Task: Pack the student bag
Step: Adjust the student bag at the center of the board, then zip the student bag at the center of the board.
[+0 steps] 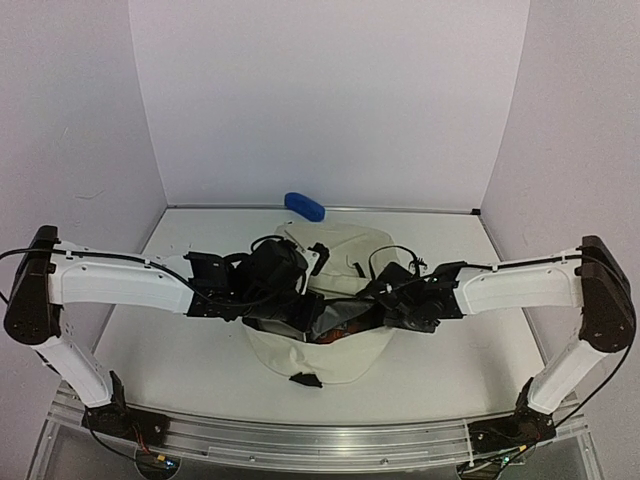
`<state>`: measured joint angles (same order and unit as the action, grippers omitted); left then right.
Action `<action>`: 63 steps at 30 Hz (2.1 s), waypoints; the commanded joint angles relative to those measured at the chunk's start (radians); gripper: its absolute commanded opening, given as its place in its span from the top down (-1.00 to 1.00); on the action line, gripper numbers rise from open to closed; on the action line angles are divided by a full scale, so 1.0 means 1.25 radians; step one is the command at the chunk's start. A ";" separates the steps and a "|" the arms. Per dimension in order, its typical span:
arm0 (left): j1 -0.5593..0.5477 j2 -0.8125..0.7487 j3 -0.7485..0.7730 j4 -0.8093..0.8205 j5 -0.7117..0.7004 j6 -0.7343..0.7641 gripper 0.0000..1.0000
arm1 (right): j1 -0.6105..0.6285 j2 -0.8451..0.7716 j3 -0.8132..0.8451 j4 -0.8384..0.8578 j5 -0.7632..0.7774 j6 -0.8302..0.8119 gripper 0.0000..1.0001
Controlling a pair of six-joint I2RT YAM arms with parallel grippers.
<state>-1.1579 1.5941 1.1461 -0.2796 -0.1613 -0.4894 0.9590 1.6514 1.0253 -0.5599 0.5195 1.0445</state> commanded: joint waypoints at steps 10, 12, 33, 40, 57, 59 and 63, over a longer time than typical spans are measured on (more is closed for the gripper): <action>0.023 0.043 0.061 0.036 0.060 -0.017 1.00 | -0.057 -0.202 -0.050 0.185 -0.164 -0.082 -0.12; 0.024 0.042 0.057 0.044 0.065 -0.019 1.00 | -0.057 -0.248 -0.047 0.189 -0.197 -0.052 -0.12; 0.034 0.032 0.059 0.036 0.070 -0.001 0.99 | -0.049 -0.091 -0.029 0.184 -0.293 0.046 0.39; 0.034 0.032 0.063 0.034 0.082 0.012 1.00 | -0.048 -0.041 -0.004 0.131 -0.221 0.035 0.38; 0.034 0.027 0.063 0.045 0.117 0.038 0.99 | -0.047 0.080 0.042 0.125 -0.086 0.025 0.57; 0.034 0.033 0.067 0.044 0.120 0.040 1.00 | -0.047 0.081 0.046 0.128 -0.083 0.023 0.73; 0.035 0.047 0.078 0.035 0.121 0.037 0.99 | -0.045 0.049 0.036 0.129 -0.088 0.017 0.99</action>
<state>-1.1229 1.6421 1.1785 -0.2588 -0.0182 -0.4603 0.9089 1.7401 1.0512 -0.3890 0.3367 1.0713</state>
